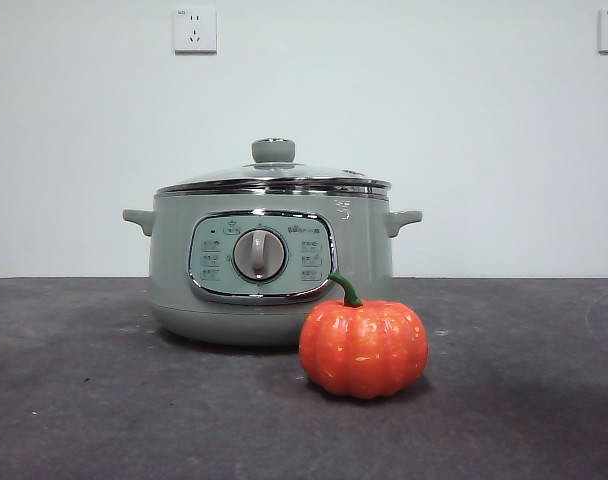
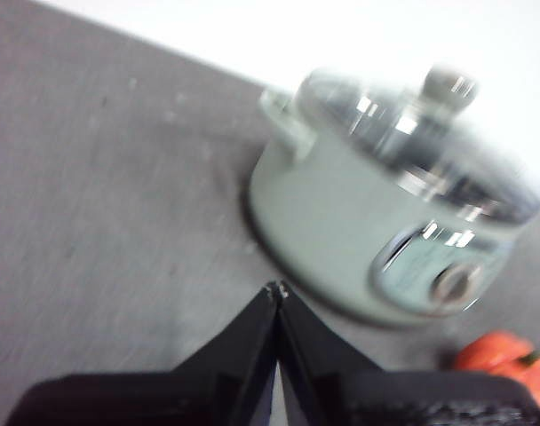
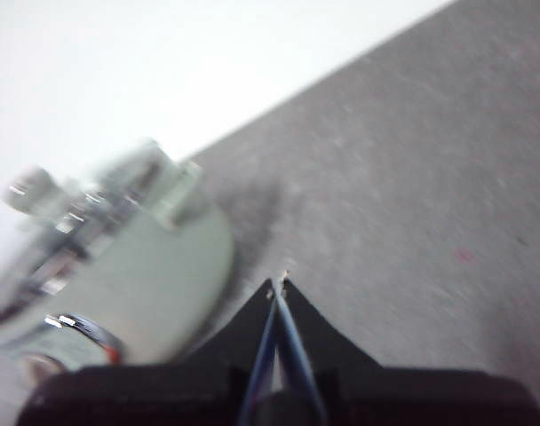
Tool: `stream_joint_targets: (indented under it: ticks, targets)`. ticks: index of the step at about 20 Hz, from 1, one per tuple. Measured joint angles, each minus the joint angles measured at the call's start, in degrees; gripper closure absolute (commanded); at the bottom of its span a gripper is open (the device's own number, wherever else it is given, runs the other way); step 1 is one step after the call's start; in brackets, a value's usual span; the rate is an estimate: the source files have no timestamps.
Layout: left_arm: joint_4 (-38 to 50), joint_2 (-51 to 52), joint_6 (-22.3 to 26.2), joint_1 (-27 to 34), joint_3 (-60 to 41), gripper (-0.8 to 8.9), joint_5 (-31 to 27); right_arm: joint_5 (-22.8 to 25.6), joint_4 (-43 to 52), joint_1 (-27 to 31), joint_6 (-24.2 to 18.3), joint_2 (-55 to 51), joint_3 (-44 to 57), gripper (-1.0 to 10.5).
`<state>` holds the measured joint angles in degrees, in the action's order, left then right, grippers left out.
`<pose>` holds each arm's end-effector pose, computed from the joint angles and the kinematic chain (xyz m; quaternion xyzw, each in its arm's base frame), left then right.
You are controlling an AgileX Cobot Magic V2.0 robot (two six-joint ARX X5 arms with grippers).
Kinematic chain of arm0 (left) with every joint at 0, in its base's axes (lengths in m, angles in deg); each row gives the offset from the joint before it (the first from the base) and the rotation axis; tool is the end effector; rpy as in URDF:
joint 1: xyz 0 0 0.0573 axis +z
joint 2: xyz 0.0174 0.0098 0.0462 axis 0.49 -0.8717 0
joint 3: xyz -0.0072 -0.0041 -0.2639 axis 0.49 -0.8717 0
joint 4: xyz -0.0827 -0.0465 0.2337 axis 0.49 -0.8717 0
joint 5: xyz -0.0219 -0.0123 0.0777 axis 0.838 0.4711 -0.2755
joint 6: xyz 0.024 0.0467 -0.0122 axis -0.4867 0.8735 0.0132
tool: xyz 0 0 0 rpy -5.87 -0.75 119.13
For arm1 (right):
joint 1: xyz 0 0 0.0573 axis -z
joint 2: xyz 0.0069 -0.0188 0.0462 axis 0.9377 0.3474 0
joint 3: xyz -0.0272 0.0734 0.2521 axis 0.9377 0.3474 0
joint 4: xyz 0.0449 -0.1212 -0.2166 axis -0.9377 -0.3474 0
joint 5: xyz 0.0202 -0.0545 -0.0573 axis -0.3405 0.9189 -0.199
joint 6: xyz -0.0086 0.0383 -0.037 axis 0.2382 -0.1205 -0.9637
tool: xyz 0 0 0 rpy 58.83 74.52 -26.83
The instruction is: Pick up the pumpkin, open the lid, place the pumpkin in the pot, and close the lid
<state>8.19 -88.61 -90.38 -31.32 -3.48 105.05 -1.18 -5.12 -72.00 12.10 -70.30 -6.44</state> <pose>0.0869 -0.0109 0.1753 -0.2000 0.1138 -0.1348 0.9638 0.0919 0.0095 0.1794 0.2540 0.0886 0.1024 0.9577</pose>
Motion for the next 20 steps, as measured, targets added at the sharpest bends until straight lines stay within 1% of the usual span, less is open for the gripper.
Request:
stream_joint_targets:
  ticks: [4,6,9,12,14,17,20]
  targets:
    - [-2.9,-0.2,-1.0,0.0,5.3,8.21,0.9,-0.7,-0.6,0.0,0.5,4.1,-6.1,9.6]
    - [-5.1,-1.4,-1.3,0.0,7.9,8.21,1.6,-2.5,-1.5,-0.1,0.2,7.0,-9.4,9.6]
    - [-7.8,-4.7,-1.0,0.0,12.1,8.21,4.0,-5.8,-5.8,-0.3,-2.0,12.2,-15.6,9.6]
    - [-10.9,-9.4,0.8,0.0,16.9,8.21,8.0,-10.1,-12.2,-0.3,-5.7,18.0,-22.8,9.6]
    - [-13.9,-13.1,2.9,0.0,20.6,8.21,11.0,-13.7,-17.2,-0.3,-9.0,22.2,-28.2,9.6]
    - [-17.3,-18.7,6.5,0.0,25.5,8.21,15.1,-16.7,-25.5,-0.3,-14.0,28.3,-36.1,9.6]
    - [-19.3,-23.6,9.5,0.0,30.0,8.21,19.3,-18.6,-33.1,-0.7,-18.7,34.0,-43.2,9.6]
